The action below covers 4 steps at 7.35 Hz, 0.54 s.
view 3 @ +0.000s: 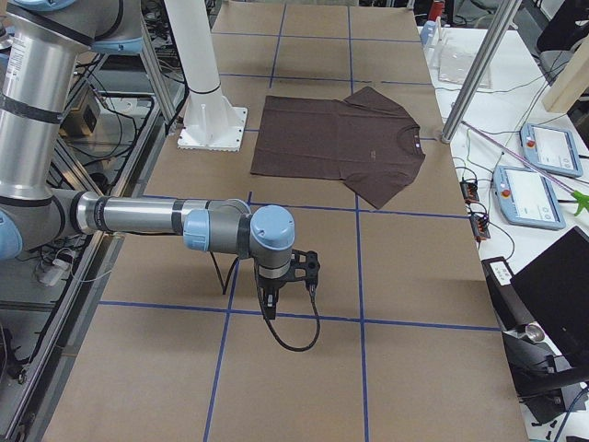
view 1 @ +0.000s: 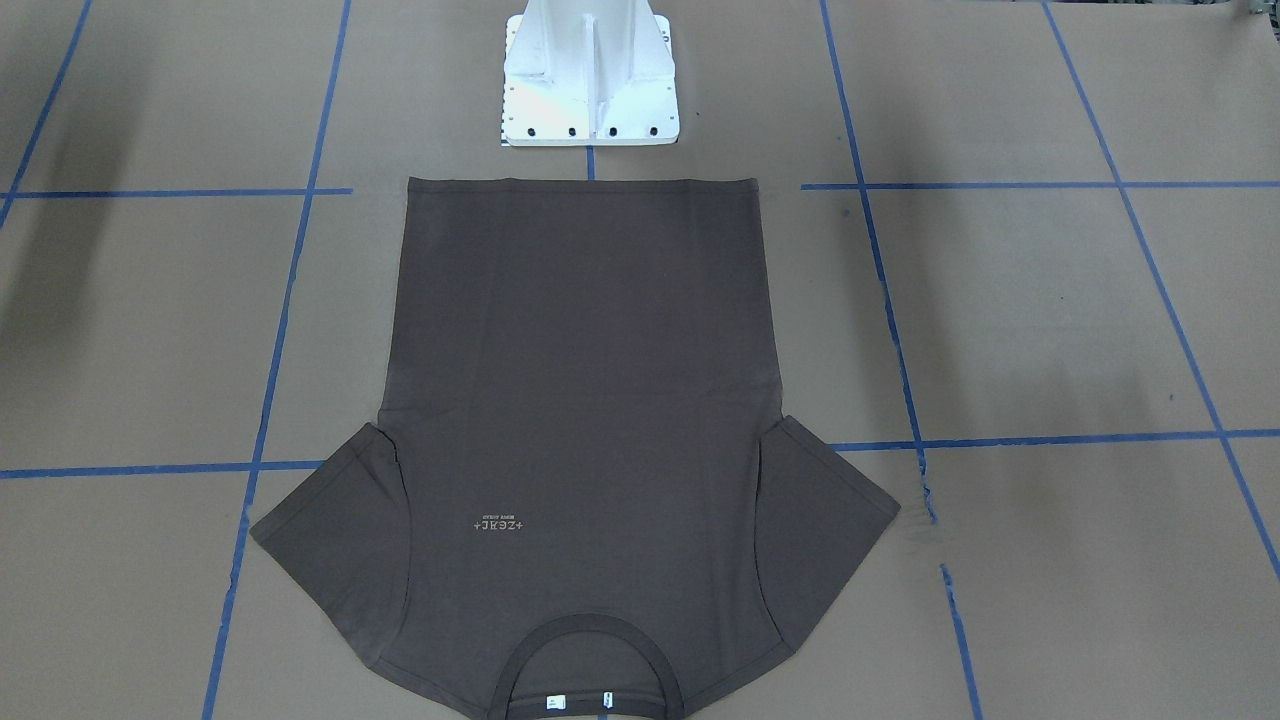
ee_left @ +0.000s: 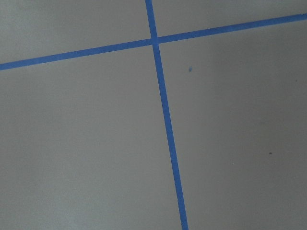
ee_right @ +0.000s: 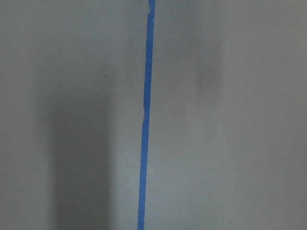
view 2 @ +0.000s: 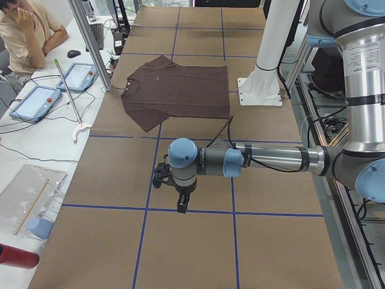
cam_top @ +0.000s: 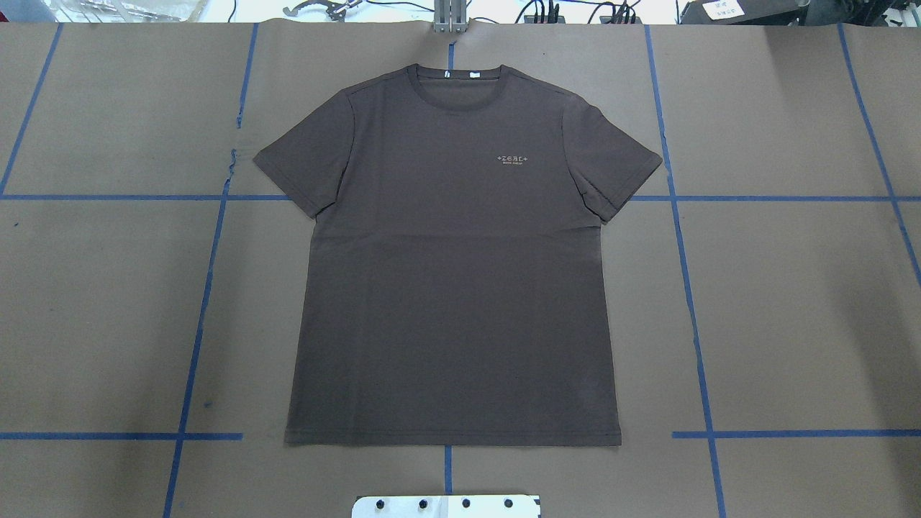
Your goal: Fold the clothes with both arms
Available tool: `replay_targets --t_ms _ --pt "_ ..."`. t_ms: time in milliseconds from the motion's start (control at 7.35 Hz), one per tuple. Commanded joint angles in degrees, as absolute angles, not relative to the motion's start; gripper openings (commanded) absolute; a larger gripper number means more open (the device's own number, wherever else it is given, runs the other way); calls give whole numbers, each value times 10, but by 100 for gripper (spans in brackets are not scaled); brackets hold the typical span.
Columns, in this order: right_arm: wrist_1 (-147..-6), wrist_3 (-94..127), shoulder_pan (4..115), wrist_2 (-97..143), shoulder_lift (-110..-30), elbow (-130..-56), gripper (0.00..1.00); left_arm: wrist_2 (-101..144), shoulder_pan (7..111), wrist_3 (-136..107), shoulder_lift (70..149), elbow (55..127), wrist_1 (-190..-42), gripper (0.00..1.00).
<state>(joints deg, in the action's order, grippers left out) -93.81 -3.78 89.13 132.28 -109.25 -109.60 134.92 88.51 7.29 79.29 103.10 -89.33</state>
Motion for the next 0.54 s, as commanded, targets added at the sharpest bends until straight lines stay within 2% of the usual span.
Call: replay_targets --t_ms 0,408 --pt "-937 -37 891 1323 -1092 -1098 100 1349 885 73 794 1033 -895 100" --pt "-931 -32 891 1323 -1057 -1109 100 1350 887 73 803 1075 -900 100"
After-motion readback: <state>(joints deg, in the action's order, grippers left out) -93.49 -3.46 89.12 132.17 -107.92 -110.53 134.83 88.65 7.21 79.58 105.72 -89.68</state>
